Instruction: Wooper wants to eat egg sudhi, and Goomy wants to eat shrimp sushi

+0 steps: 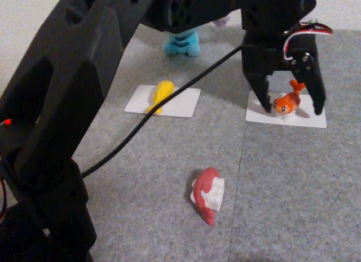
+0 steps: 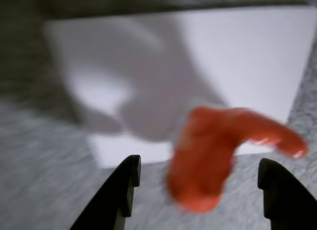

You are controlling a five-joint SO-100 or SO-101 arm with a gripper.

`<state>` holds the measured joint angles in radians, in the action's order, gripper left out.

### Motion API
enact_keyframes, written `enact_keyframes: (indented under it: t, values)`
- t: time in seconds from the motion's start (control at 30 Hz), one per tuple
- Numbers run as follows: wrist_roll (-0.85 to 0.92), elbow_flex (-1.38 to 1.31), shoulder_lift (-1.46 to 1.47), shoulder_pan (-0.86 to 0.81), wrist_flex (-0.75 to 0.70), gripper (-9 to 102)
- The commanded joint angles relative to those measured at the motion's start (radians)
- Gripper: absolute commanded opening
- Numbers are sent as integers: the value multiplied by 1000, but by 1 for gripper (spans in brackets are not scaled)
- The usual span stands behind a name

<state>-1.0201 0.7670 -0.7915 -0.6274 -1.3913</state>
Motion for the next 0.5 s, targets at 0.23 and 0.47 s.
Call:
enact_keyframes:
  t: [0.23,0.47]
  values:
    - [-67,-38,-419,179,-313,28]
    - [-219,-32,-561,199,-311,28]
